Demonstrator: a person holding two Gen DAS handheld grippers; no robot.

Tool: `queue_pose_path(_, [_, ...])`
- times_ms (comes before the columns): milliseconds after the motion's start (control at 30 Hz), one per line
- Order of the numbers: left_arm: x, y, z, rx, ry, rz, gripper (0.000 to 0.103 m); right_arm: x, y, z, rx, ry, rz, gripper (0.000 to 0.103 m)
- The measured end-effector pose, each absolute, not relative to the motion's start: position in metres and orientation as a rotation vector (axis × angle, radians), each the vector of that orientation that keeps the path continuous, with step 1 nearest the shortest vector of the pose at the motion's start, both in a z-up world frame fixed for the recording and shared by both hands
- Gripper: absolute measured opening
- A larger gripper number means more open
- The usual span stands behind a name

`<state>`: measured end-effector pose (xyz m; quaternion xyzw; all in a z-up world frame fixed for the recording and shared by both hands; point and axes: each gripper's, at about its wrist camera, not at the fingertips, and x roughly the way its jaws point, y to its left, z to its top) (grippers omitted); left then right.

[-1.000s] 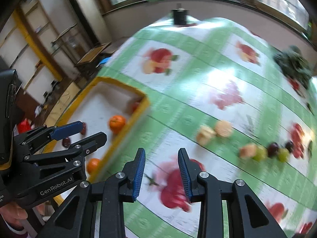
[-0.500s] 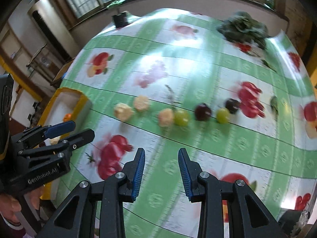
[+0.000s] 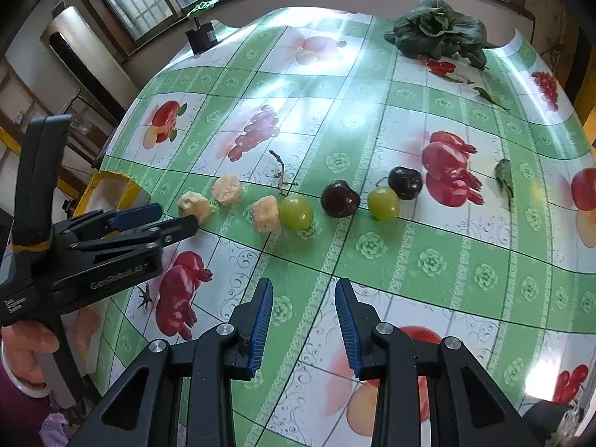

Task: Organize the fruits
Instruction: 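Grasp a pale cream cube with the left tool while the right tool grasps a tan cube, then lift both cubes and carry them over the yellow-rimmed tray with both tools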

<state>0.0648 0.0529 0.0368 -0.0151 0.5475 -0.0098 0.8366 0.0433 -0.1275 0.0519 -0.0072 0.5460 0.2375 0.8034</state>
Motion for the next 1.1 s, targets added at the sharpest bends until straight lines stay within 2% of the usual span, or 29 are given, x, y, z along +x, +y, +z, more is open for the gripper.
queue_pose_path(67, [0.070,0.053,0.033,-0.033,1.154,-0.028,0.055,0.046,-0.122,0.050,-0.015,1.172,0.528,0.034])
queue_pose_path(133, [0.074,0.055,0.030,-0.032,1.160,-0.019,0.036,0.049,-0.117,0.047,-0.017,1.179,0.549,0.034])
queue_pose_path(167, [0.077,0.056,0.027,-0.037,1.173,-0.018,0.022,0.050,-0.113,0.045,-0.019,1.183,0.558,0.034])
queue_pose_path(200, [0.079,0.058,0.024,-0.046,1.184,-0.017,0.018,0.052,-0.110,0.042,-0.020,1.187,0.565,0.034])
queue_pose_path(800, [0.073,0.063,0.022,-0.051,1.185,-0.015,0.018,0.084,-0.055,0.022,-0.092,1.164,0.606,0.034])
queue_pose_path(900, [0.074,0.062,0.022,-0.041,1.183,-0.012,0.018,0.087,-0.054,0.021,-0.098,1.151,0.607,0.026])
queue_pose_path(1100, [0.069,0.061,0.025,-0.039,1.188,-0.007,0.014,0.084,-0.060,0.027,-0.107,1.149,0.623,0.026])
